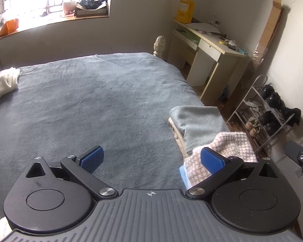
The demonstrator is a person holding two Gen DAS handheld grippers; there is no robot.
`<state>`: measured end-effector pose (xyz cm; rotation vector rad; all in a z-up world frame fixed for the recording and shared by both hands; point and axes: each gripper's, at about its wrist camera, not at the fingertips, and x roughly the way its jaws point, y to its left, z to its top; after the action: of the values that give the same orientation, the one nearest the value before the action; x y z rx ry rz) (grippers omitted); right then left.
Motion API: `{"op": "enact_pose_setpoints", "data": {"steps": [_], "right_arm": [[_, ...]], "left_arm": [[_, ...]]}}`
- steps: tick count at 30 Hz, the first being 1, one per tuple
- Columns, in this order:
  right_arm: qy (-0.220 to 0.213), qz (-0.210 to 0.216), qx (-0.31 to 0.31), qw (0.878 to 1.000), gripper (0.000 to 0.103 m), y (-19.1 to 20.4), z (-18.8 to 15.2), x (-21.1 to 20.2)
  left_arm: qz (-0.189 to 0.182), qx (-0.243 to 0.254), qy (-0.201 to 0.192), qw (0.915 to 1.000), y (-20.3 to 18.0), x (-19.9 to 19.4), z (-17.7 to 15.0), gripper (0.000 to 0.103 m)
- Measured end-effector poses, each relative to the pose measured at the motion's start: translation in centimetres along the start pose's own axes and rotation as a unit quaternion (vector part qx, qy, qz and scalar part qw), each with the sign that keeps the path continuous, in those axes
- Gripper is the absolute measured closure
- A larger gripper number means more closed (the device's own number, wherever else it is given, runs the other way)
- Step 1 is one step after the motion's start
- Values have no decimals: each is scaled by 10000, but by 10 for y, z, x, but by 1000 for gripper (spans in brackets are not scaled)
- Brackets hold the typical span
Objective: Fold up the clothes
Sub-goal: 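Withdraw both open grippers from the clothes stack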
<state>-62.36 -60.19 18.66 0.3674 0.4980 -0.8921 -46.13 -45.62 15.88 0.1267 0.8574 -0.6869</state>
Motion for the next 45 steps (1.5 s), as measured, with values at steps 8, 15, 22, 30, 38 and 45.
{"op": "enact_pose_setpoints", "data": {"steps": [8, 15, 22, 30, 38, 45], "right_arm": [[-42, 96, 49, 9999, 2, 10, 3, -9], [-184, 245, -48, 9995, 1, 38, 4, -36], [-469, 330, -307, 9979, 0, 74, -13, -81], [-217, 179, -434, 9987, 0, 92, -28, -83], [-280, -53, -165, 9995, 0, 113, -28, -45], [-213, -455, 398, 9979, 0, 154, -17, 19]], "left_arm": [[117, -88, -207, 9997, 20, -17, 4, 0], [114, -201, -143, 9996, 56, -36, 7, 0], [-106, -174, -134, 9997, 80, -55, -6, 0], [-311, -133, -8, 9994, 96, -40, -10, 0], [-285, 28, -71, 9996, 126, 12, 14, 0], [-435, 549, 24, 9975, 165, 64, 63, 0]]}}
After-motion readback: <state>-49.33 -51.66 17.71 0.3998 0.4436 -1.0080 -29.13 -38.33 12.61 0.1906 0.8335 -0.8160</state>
